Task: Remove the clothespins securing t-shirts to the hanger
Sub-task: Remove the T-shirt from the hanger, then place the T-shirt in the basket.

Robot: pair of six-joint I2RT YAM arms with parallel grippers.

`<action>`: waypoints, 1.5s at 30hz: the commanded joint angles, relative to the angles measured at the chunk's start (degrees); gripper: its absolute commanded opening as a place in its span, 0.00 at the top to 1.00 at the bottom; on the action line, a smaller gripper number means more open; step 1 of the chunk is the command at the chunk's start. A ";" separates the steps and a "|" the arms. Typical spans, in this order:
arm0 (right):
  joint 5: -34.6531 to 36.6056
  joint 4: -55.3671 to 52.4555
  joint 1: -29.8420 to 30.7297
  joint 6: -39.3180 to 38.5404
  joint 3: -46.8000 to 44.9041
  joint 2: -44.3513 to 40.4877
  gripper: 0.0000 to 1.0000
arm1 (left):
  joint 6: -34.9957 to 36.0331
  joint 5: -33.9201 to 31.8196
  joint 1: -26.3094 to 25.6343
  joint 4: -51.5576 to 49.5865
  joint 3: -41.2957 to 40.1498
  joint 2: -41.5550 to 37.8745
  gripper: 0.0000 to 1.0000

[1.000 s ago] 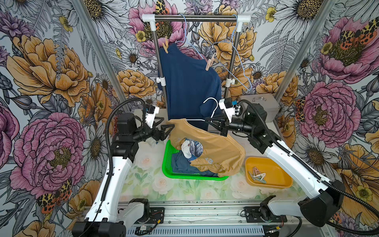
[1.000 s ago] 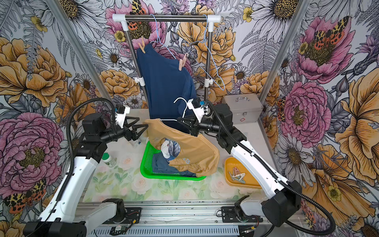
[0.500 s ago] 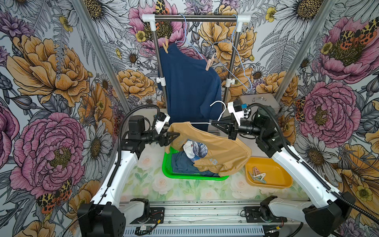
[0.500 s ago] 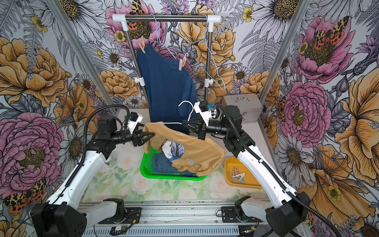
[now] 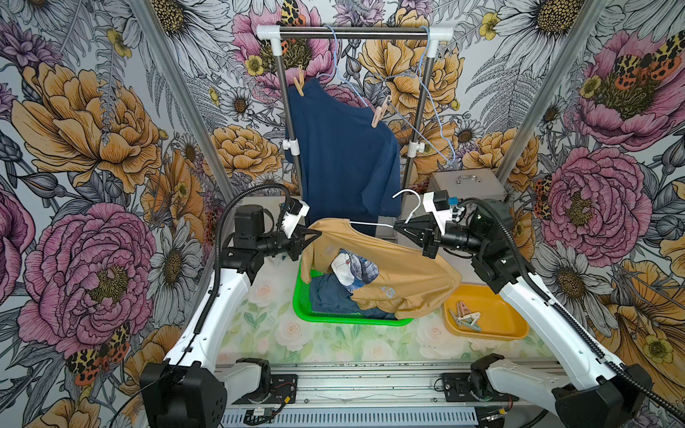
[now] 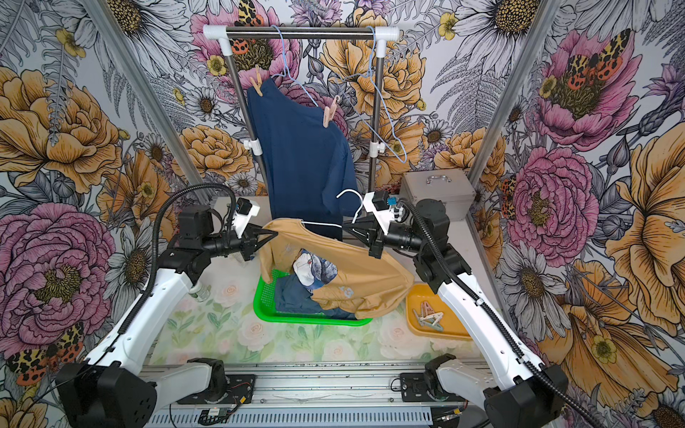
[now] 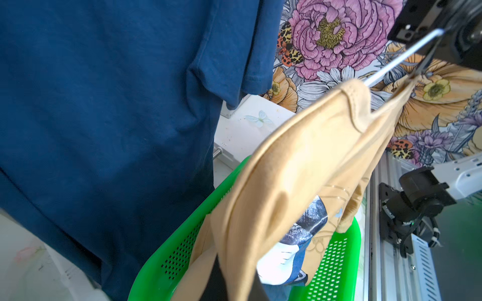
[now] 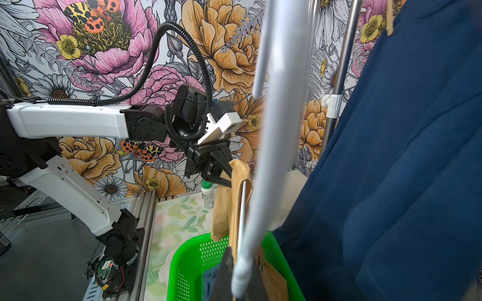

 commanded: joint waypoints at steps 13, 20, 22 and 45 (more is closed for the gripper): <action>-0.98 4.49 -7.26 -0.14 -3.23 -8.20 1.00 | -15.48 -7.48 7.74 10.92 -5.15 -3.02 1.00; 12.18 15.36 -0.57 3.84 -3.02 -5.54 1.00 | -12.86 -10.50 2.47 10.60 -4.53 -4.69 1.00; 18.13 19.61 4.71 3.09 -1.55 -2.63 1.00 | -13.62 -10.54 0.96 10.52 -3.33 -4.57 1.00; 33.10 42.20 19.85 6.99 11.84 17.03 1.00 | -9.71 -17.56 -10.21 -0.04 -1.64 -8.76 1.00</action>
